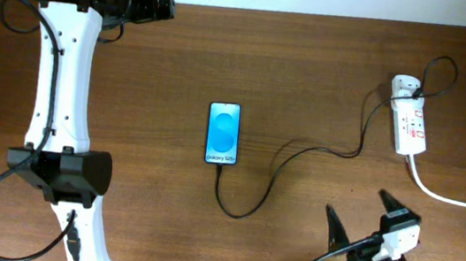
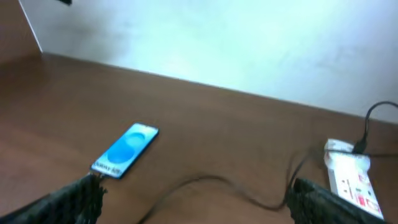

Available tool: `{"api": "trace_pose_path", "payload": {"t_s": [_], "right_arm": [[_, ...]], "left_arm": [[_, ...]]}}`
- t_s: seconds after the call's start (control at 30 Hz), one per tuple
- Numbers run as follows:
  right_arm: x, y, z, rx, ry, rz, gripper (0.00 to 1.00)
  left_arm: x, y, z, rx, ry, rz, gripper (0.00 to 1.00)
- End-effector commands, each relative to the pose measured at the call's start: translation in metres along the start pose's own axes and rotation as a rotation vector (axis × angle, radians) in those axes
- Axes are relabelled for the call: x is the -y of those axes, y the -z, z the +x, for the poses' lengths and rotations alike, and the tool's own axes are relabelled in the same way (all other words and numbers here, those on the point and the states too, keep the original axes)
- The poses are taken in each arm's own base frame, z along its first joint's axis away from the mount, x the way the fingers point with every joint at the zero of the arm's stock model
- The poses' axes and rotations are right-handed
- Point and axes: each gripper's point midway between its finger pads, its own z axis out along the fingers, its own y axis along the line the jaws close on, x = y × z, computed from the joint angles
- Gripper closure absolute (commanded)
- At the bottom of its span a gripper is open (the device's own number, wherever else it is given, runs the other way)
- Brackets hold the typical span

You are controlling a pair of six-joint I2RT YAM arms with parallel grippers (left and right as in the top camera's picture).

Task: Plug charger to phone and switch on socket

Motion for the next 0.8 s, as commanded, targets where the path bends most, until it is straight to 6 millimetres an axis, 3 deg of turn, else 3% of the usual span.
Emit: {"api": "trace_pose_path", "payload": {"t_s": [0.0,0.13,0.6,0.77], "right_arm": [[0.008,-0.01,-0.003,0.067,0.068,0.033,0.02],[0.012,-0.022,-0.006,0.157,0.127,0.045,0.02],[0.02,-0.046,0.021,0.282,0.211,0.08,0.02],[0.032,-0.048,0.029,0.256,0.195,0.143,0.01]], "left_arm": [[-0.002,0.0,-0.003,0.01,-0.008,-0.007,0.01],[-0.002,0.0,-0.003,0.01,-0.008,-0.007,0.01],[-0.002,0.0,-0.003,0.01,-0.008,-0.007,0.01],[-0.002,0.0,-0.003,0.01,-0.008,-0.007,0.01]]}}
